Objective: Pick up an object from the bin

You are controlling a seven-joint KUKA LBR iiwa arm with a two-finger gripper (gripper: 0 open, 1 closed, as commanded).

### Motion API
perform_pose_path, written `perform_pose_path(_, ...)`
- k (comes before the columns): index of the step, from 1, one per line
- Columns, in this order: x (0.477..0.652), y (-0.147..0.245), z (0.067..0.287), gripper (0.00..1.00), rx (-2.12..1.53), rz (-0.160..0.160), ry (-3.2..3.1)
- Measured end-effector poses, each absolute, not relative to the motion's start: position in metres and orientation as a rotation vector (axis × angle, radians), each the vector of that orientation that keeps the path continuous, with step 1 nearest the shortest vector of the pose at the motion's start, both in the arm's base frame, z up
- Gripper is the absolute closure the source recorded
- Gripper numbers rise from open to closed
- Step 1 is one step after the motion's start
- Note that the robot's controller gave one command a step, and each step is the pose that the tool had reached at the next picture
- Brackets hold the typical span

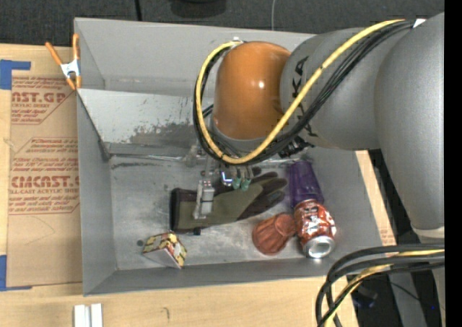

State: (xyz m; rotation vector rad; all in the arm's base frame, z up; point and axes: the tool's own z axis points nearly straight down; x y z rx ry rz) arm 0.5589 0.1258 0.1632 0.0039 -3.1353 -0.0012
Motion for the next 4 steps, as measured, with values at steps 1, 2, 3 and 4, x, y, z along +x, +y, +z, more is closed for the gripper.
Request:
perform_pose_path(1, 0.56, 0.125, 0.168, 0.0, 0.002, -0.003, -3.142)
perform_pose_path(2, 0.565, 0.124, 0.14, 0.0, 0.096, -0.002, -3.149)
perform_pose_path(3, 0.565, 0.124, 0.07, 1.0, 0.497, -0.003, -3.102)
perform_pose_path(4, 0.565, 0.124, 0.07, 1.0, 0.497, -0.003, -3.102)
